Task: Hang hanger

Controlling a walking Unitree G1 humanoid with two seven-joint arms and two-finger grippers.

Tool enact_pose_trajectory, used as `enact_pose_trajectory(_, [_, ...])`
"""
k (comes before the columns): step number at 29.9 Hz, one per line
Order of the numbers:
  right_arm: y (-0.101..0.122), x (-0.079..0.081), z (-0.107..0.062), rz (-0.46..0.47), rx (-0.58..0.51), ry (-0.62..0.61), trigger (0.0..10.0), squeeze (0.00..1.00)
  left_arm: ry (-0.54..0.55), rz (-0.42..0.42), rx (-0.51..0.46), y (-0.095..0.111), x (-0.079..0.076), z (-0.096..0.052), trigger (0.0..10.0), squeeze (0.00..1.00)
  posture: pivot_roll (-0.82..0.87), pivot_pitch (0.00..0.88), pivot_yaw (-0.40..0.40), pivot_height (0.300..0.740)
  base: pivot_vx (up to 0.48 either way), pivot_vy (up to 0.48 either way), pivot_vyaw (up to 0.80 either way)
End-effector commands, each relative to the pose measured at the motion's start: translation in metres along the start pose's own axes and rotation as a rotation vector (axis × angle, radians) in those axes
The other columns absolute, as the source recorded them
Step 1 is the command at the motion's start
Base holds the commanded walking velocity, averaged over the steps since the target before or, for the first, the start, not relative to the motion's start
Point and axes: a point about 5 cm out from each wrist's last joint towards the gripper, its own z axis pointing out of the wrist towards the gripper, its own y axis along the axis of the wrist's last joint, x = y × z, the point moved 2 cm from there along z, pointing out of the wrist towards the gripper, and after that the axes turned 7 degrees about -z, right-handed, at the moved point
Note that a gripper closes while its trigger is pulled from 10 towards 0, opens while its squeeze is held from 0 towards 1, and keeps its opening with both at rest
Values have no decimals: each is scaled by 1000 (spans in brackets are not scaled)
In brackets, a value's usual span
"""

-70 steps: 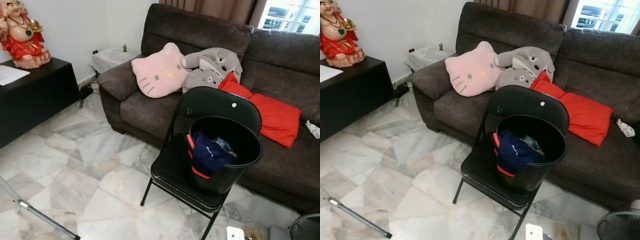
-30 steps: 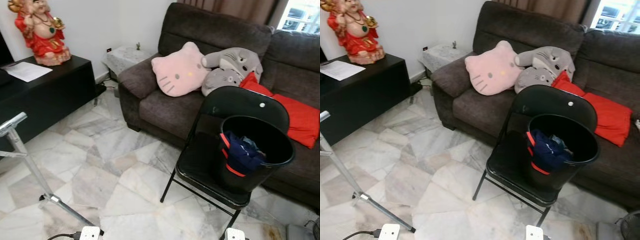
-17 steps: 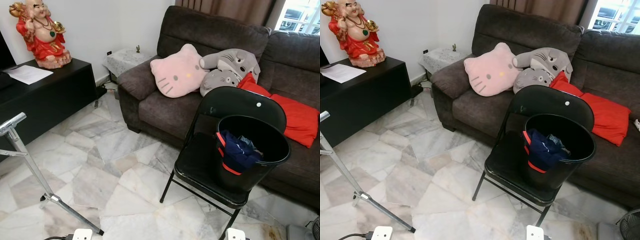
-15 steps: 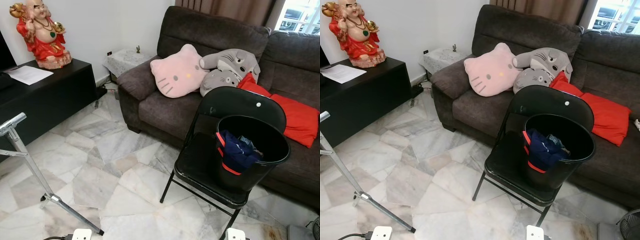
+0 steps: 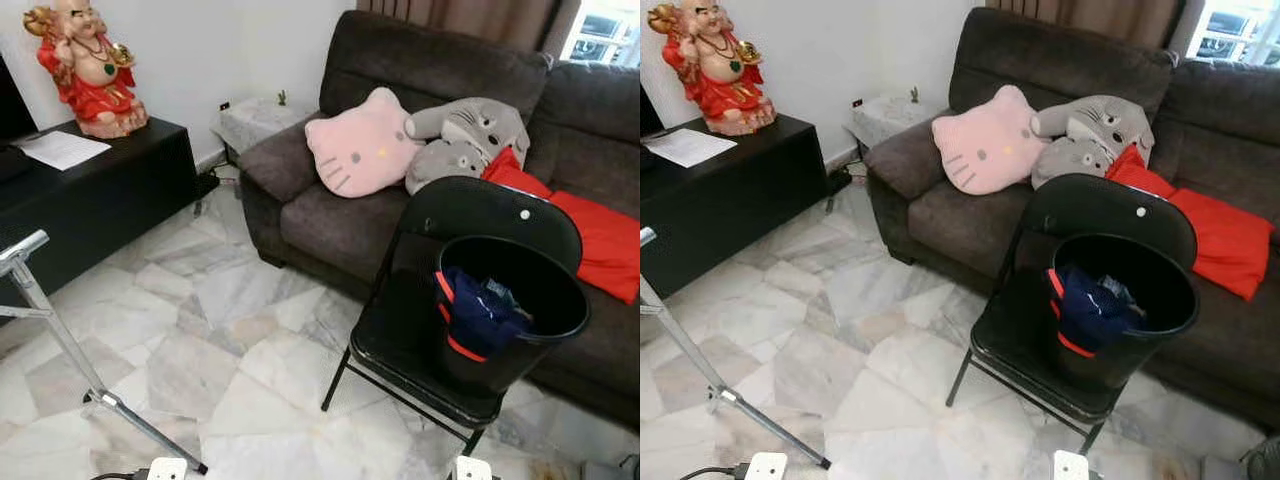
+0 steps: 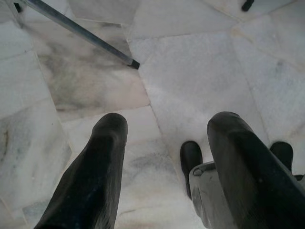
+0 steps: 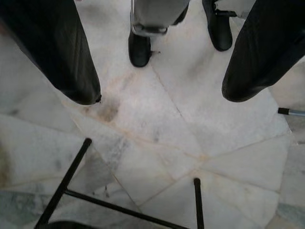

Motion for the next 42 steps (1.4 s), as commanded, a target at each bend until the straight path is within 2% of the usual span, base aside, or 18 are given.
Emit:
enact_pose_trajectory(1, [0, -2, 0, 7, -5, -9, 10000, 0, -6, 3, 26, -6, -1, -1, 10000, 0, 107, 20, -24, 740, 270, 0, 0])
enact_pose_trajectory(17, [1, -2, 0, 9, -9, -10, 10000, 0, -8, -2, 24, -6, -1, -1, 10000, 0, 108, 22, -24, 740, 278, 0, 0])
enact_pose_trajectory(24, [0, -2, 0, 22, -10, -14, 10000, 0, -4, -3, 22, -6, -1, -1, 10000, 0, 108, 24, -24, 740, 0, 0, 0])
enact_pose_trajectory(33, [1, -2, 0, 34, -13, -17, 10000, 0, -6, -2, 19, -6, -2, -1, 10000, 0, 108, 24, -25, 740, 0, 0, -772])
enact_pose_trajectory(38, [1, -2, 0, 30, -12, -16, 10000, 0, -16, 36, 22, -6, -5, -1, 10000, 0, 107, 22, -24, 740, 0, -180, -781])
enact_pose_trajectory(42, [1, -2, 0, 31, -12, -17, 10000, 0, -10, 13, 22, -7, -5, -1, 10000, 0, 106, 20, -24, 740, 0, -240, -775])
